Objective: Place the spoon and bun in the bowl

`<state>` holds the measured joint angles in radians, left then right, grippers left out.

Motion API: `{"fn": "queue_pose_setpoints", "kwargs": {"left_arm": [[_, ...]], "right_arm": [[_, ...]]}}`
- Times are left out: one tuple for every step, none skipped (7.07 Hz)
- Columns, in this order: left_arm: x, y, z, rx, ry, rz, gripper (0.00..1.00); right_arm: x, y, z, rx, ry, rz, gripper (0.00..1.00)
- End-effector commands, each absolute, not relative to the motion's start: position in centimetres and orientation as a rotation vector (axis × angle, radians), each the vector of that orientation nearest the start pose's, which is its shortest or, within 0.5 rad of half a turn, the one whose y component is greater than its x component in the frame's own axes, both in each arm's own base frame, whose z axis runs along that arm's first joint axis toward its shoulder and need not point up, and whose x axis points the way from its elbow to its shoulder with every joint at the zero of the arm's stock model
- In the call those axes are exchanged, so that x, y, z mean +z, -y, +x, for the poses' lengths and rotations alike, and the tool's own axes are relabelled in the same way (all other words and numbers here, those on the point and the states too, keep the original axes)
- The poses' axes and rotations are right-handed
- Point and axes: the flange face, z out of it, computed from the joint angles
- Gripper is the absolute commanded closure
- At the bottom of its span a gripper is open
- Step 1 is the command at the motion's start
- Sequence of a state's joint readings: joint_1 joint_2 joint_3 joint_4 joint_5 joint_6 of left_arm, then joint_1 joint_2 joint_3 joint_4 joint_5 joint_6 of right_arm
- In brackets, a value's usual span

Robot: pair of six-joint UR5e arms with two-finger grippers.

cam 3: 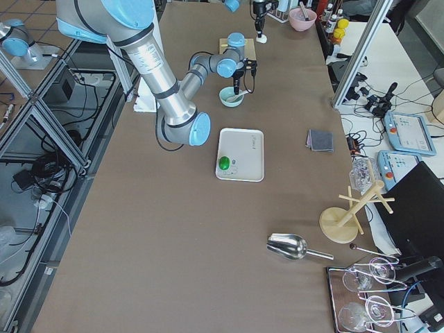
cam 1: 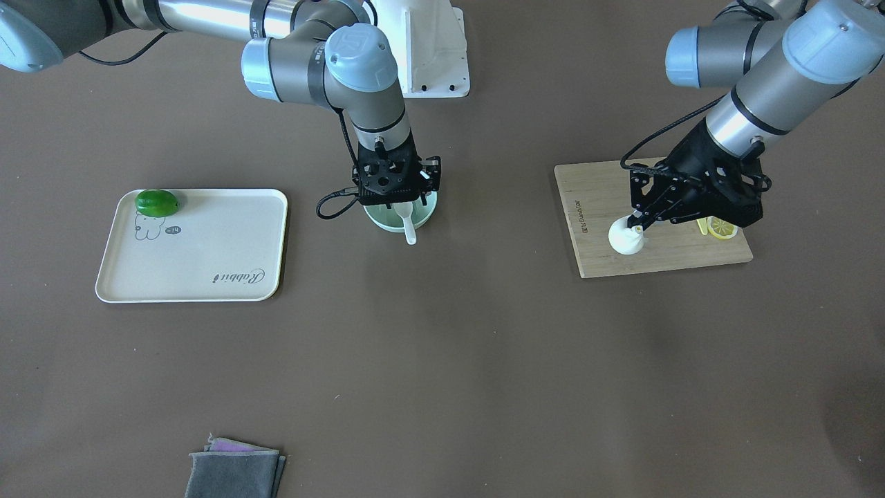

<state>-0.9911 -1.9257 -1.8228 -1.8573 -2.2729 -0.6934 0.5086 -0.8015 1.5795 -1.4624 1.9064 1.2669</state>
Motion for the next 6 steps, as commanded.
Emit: {"fn": "queue_pose_setpoints", "kwargs": {"left_arm": [[27.1,52.4,29.4,0.153,-1.085,0.260,1.00],[24.6,50.4,33.4,0.149,-1.112,0.234,1.00],[22.2,47.4,39.2,0.129,-1.109,0.235,1.00],[20.3,44.2,43.8,0.137,-1.117,0.233,1.00],[19.5,42.0,46.4,0.138,-1.124,0.216,1.00],[17.9,40.5,48.9,0.142,-1.137,0.209,1.00]], "right_arm": [[17.4,48.6,-51.5,0.068,0.970,0.010,0.00],[19.0,51.0,-47.7,0.064,0.974,0.016,0.00],[22.4,51.4,-44.0,0.038,0.961,0.040,0.00],[25.6,52.3,-40.7,-0.042,0.933,0.094,0.00],[28.7,53.9,-37.3,-0.081,0.917,0.101,0.00],[32.0,55.0,-33.9,-0.123,0.897,0.110,0.00]]}}
